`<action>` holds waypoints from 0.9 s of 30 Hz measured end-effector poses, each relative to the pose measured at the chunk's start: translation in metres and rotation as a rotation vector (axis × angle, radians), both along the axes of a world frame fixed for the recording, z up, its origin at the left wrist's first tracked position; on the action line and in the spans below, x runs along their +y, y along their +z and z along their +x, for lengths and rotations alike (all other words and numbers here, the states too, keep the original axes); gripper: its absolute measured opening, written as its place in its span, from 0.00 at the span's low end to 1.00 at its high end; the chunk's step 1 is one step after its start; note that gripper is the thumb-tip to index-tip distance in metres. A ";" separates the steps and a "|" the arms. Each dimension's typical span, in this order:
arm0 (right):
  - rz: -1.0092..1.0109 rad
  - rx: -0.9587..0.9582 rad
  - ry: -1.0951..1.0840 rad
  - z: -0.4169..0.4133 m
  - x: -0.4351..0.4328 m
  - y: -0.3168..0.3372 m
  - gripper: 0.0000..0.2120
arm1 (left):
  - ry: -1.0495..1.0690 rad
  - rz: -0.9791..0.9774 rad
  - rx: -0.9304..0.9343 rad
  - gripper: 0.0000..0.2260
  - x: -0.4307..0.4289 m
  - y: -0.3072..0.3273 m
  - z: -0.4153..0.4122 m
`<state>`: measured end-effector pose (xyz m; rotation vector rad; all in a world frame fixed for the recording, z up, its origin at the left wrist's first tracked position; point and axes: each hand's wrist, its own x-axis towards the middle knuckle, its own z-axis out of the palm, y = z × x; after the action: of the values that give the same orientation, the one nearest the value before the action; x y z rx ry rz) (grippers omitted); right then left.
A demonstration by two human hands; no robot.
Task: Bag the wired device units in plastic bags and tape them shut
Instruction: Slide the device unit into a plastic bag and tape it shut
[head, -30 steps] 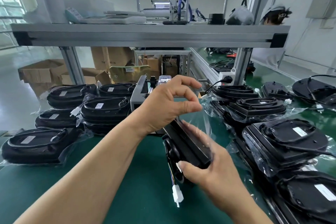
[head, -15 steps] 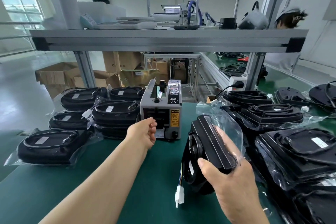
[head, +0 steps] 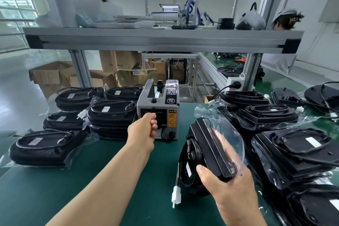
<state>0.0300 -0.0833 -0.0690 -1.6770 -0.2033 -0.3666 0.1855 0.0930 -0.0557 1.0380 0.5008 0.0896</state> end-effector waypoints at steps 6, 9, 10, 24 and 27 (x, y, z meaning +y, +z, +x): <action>-0.041 -0.035 -0.011 -0.002 -0.003 -0.003 0.35 | -0.410 0.363 -0.490 0.08 0.012 0.025 -0.094; -0.069 -0.067 -0.009 -0.002 0.000 -0.001 0.34 | -0.500 0.604 -0.554 0.09 0.005 0.043 -0.120; -0.077 -0.071 -0.001 -0.003 0.001 0.000 0.34 | -0.528 0.652 -0.574 0.09 0.000 0.047 -0.125; -0.087 -0.087 0.017 -0.001 0.008 0.001 0.37 | -0.639 0.813 -0.569 0.05 -0.018 0.046 -0.110; -0.083 -0.086 0.009 0.000 0.009 -0.001 0.37 | -0.636 0.808 -0.570 0.05 -0.019 0.045 -0.110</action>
<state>0.0295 -0.0745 -0.0696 -1.7429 -0.2935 -0.4287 0.0755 0.0738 -0.0111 1.8344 -0.4468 0.0143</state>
